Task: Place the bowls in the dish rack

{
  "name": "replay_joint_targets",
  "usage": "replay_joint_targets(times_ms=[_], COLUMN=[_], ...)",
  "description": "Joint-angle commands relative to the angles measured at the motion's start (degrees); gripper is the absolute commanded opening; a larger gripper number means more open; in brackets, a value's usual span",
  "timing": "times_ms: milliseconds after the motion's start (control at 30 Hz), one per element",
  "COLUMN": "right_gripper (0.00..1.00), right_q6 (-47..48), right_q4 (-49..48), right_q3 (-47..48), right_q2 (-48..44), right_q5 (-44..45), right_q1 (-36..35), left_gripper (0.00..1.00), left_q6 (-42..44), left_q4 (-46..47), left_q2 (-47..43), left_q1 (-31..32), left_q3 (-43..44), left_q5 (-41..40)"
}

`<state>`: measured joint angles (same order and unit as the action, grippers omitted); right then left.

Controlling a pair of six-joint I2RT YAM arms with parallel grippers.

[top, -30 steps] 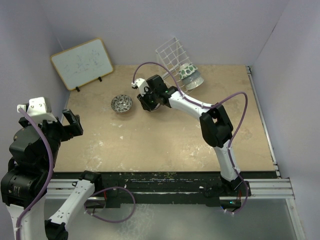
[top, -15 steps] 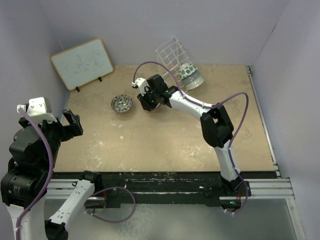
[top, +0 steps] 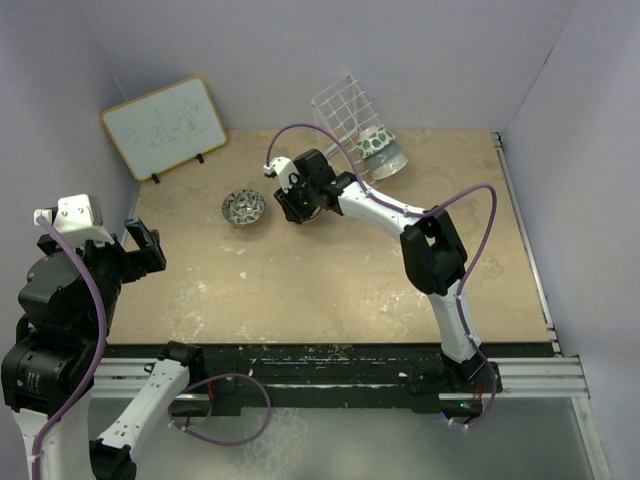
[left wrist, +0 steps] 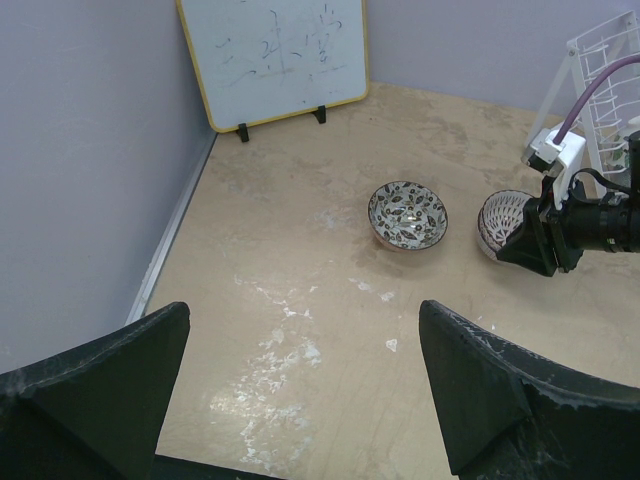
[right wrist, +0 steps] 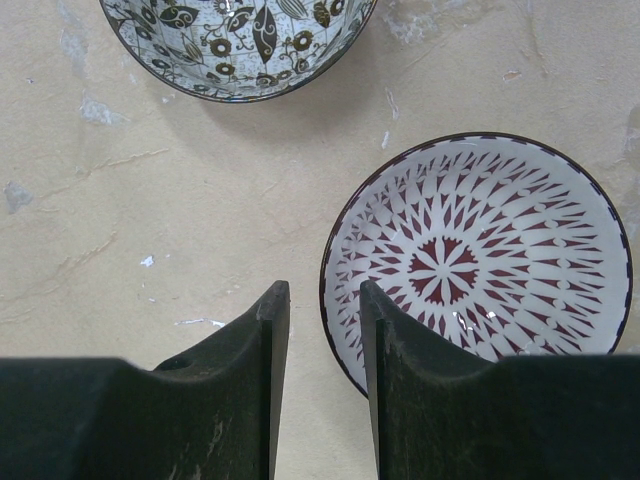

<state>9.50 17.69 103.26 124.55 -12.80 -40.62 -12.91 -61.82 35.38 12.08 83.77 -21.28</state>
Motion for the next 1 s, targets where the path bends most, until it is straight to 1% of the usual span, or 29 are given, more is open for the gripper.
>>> replay_joint_targets(times_ms=[0, 167, 267, 367, 433, 467, 533, 667, 733, 767, 833, 967], right_gripper=[0.36, 0.38, 0.45, 0.44, 0.40, 0.35, 0.28, 0.24, 0.19, 0.14, 0.00, 0.00], right_q6=[-0.2, -0.2, -0.2, -0.2, -0.5, -0.6, -0.7, -1.1, -0.9, -0.9, -1.3, -2.1], right_q4=[-0.1, 0.3, 0.1, -0.7, -1.3, -1.5, -2.2, -2.3, -1.3, -1.1, -1.2, -2.6], right_q3=[2.6, 2.6, 2.5, 2.0, 1.7, 1.5, 1.1, 1.1, 1.5, 1.5, 1.5, 0.7], right_q2=[0.8, 1.3, 1.1, 0.5, 0.0, -0.4, -0.9, -0.7, -0.4, -0.4, -0.8, -3.2], right_q5=[-0.5, 0.2, 0.5, 0.6, 0.7, 0.6, 0.2, -0.2, 0.9, 1.8, 3.3, 4.9], right_q1=[-0.4, -0.3, -0.4, -0.4, -0.4, -0.3, -0.4, -0.3, -0.3, -0.4, -0.3, -0.3], left_gripper=[0.99, 0.99, 0.99, 0.99, 0.99, 0.99, 0.99, 0.99, 0.99, 0.99, 0.99, 0.99], left_q6=[-0.6, -0.6, -0.5, -0.7, -0.8, -0.8, -0.8, -0.9, -0.8, -0.8, -0.7, -0.8], left_q4=[1.4, 1.1, 1.2, 1.3, 1.3, 1.3, 1.3, 1.3, 1.3, 1.3, 1.2, 1.3], left_q2=[-0.4, -0.6, -0.6, -0.5, -0.5, -0.6, -0.6, -0.8, -0.8, -0.9, -0.9, -0.9], left_q1=[0.2, 0.2, 0.2, 0.2, 0.2, 0.2, 0.2, 0.2, 0.2, 0.2, 0.2, 0.2], left_q3=[0.4, 0.4, 0.3, 0.2, 0.1, 0.1, 0.1, -0.1, -0.1, -0.1, 0.0, -0.1], left_q5=[-0.2, -0.4, -0.4, -0.3, -0.3, -0.2, -0.3, -0.3, -0.3, -0.3, -0.6, -0.6])
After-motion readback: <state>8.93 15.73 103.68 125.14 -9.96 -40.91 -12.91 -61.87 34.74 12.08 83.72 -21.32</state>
